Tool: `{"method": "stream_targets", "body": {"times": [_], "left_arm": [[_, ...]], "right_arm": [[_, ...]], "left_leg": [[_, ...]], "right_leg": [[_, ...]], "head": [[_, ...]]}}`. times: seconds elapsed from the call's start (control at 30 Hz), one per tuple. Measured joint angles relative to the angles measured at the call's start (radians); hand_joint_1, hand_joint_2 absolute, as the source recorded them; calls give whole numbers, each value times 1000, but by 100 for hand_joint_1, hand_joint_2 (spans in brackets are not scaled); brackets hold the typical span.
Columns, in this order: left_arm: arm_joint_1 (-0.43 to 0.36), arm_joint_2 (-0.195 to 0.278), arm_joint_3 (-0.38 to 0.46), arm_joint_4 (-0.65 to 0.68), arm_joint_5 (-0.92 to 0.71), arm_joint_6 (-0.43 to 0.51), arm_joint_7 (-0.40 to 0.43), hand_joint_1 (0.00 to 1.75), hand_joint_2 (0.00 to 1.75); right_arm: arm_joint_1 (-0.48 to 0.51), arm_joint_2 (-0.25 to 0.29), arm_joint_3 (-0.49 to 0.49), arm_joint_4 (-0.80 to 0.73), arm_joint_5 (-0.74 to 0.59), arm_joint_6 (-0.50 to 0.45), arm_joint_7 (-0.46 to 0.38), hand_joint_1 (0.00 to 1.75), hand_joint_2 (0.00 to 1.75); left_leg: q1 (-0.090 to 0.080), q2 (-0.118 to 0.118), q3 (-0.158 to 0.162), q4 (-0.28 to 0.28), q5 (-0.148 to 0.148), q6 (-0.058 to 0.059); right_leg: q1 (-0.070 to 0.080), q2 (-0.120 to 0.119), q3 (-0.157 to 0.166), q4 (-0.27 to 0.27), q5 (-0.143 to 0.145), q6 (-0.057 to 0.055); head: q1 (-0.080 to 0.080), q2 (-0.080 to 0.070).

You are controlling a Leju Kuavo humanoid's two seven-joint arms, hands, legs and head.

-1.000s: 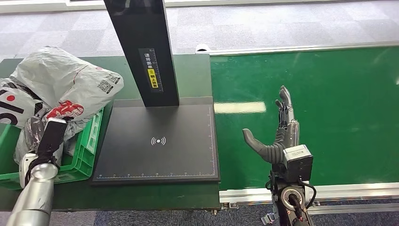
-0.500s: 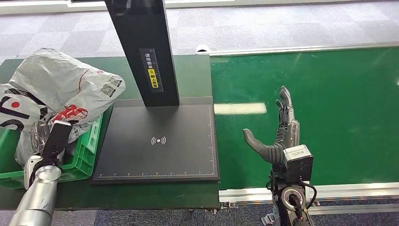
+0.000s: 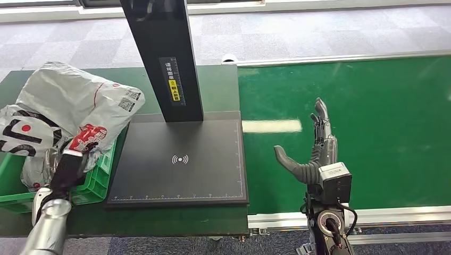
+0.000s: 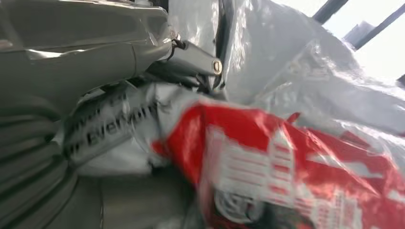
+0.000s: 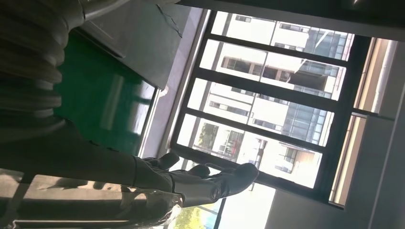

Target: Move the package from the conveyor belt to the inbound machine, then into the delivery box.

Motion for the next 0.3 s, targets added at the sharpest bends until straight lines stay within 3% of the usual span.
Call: {"method": "stream_targets", "body": {"times": [0.07, 0.17, 0.3], "left_arm": [[65, -41, 52, -102, 268, -82, -4, 0, 175], [154, -95, 79, -259, 538, -51, 11, 0, 175], [248, -142, 84, -396, 581, 24, 5, 0, 175]], "right_arm": [[-8, -1, 0, 13, -5, 7, -9, 0, 175], [-18, -1, 0, 36, -12, 9, -21, 0, 175], [-25, -2, 0, 55, -15, 9, -26, 0, 175]], "left_leg": [[0, 1, 2, 0, -1, 0], [0, 3, 3, 0, -1, 0], [0, 2, -1, 1, -1, 0]], "right_leg": [[0, 1, 1, 0, -1, 0], [0, 2, 0, 0, -1, 0], [1, 2, -4, 0, -1, 1]], "head": [[1, 0], [1, 0], [1, 0]]}}
